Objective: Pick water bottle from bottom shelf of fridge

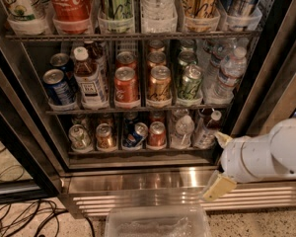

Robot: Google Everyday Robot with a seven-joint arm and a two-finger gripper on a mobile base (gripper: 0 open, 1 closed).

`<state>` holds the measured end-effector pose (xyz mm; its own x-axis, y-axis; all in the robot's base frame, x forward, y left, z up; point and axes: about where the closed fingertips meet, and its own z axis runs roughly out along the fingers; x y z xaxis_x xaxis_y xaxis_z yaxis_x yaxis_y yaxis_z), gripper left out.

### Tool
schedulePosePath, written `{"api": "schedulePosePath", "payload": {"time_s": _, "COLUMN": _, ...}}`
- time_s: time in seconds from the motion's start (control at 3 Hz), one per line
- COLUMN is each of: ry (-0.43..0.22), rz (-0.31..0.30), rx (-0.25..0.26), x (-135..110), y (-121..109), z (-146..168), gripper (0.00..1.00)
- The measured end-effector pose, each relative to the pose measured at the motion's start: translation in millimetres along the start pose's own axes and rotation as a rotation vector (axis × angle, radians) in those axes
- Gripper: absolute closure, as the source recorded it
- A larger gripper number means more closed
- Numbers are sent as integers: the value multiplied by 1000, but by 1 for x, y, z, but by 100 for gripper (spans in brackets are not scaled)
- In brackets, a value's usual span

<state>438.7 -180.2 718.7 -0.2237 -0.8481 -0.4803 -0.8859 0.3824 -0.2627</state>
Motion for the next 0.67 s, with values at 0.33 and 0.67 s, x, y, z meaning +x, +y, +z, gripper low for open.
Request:
{"api": "schedulePosePath", "payload": {"time_s": 0.33, "ry": -33, "rz": -12, "rx": 39, "x": 13, "y": 6, "z": 40, "gripper": 0}}
{"api": "schedulePosePath", "payload": {"time_s": 0.67, "ry": -99, "rz": -19, "rx": 71, "x": 14, "y": 4, "z": 68, "gripper": 0}}
